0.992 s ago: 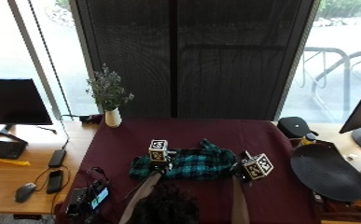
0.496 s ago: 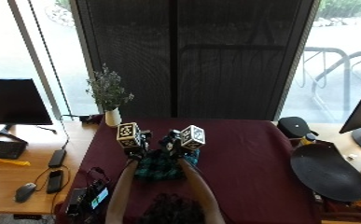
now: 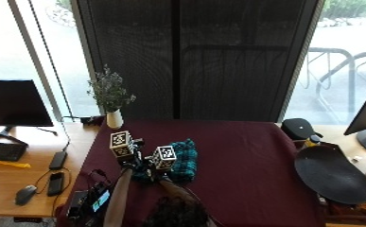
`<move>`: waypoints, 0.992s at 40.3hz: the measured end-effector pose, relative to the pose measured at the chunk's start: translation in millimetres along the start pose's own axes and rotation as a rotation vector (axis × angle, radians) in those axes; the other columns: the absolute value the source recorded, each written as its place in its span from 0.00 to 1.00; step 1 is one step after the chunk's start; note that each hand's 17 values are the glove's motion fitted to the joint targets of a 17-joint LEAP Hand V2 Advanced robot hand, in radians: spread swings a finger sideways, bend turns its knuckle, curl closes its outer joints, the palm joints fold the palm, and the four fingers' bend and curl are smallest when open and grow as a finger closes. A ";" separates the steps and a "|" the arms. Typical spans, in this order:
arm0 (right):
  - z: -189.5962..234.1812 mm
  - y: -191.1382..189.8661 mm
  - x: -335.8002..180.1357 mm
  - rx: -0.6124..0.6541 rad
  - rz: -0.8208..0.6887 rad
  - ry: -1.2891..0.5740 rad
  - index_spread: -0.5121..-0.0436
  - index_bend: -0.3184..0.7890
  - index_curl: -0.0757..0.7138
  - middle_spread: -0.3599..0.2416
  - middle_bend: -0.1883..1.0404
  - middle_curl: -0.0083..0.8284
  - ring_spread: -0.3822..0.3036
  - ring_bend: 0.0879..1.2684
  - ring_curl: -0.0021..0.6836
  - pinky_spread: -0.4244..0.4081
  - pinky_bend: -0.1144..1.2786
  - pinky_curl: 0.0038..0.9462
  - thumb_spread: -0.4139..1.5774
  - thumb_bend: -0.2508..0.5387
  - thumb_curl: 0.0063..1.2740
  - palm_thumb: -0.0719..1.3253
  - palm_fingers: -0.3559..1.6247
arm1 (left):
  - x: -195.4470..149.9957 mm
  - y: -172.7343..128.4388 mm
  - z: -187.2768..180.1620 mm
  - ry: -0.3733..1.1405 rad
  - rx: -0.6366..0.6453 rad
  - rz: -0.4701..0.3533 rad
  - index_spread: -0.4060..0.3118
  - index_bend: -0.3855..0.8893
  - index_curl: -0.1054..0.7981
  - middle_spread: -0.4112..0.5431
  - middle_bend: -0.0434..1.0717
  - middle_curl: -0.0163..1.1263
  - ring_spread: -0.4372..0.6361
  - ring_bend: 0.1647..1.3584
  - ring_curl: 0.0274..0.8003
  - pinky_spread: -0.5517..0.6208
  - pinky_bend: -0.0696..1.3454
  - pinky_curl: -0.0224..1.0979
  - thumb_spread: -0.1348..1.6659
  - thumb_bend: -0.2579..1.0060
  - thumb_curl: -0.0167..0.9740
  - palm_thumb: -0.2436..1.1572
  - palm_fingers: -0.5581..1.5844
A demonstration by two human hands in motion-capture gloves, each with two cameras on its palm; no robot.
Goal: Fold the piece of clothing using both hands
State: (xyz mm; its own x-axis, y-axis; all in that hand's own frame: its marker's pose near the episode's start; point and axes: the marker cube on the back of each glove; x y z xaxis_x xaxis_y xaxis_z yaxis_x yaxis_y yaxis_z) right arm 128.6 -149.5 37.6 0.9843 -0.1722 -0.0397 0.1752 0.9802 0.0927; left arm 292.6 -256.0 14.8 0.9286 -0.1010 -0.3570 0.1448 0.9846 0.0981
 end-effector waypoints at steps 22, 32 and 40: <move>-183.3 20.8 164.0 -0.483 0.122 0.155 0.38 0.42 0.45 0.47 0.29 0.38 0.57 0.22 0.52 0.67 0.53 0.35 0.78 0.27 0.38 0.59 0.38 | 50.4 -0.7 9.9 0.019 -0.056 0.111 0.39 0.42 0.52 0.38 0.21 0.38 0.52 0.25 0.41 0.67 0.27 0.36 0.90 0.32 0.46 0.71 0.50; -212.6 31.4 246.5 -0.071 0.342 0.445 0.36 0.44 0.48 0.52 0.30 0.40 0.68 0.17 0.50 0.77 0.51 0.35 0.84 0.29 0.34 0.54 0.36 | 97.1 26.0 0.8 -0.039 -0.105 0.172 0.40 0.42 0.51 0.40 0.20 0.38 0.53 0.25 0.41 0.68 0.27 0.37 0.87 0.25 0.43 0.61 0.50; -201.9 45.1 264.7 0.007 0.345 0.508 0.36 0.43 0.49 0.54 0.30 0.40 0.71 0.15 0.49 0.80 0.50 0.34 0.86 0.30 0.33 0.53 0.37 | 114.5 55.9 -9.5 -0.082 -0.236 0.160 0.40 0.42 0.52 0.41 0.20 0.37 0.54 0.25 0.41 0.68 0.28 0.37 0.86 0.22 0.41 0.57 0.49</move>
State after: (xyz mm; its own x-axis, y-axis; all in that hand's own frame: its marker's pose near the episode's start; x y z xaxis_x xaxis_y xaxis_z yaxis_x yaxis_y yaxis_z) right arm 392.4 -131.1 -169.6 0.8503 0.2249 -0.4758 -0.1499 0.9701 0.1908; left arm 403.8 -211.2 -29.4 0.9592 0.0568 -0.2770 -0.0804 0.9940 -0.0748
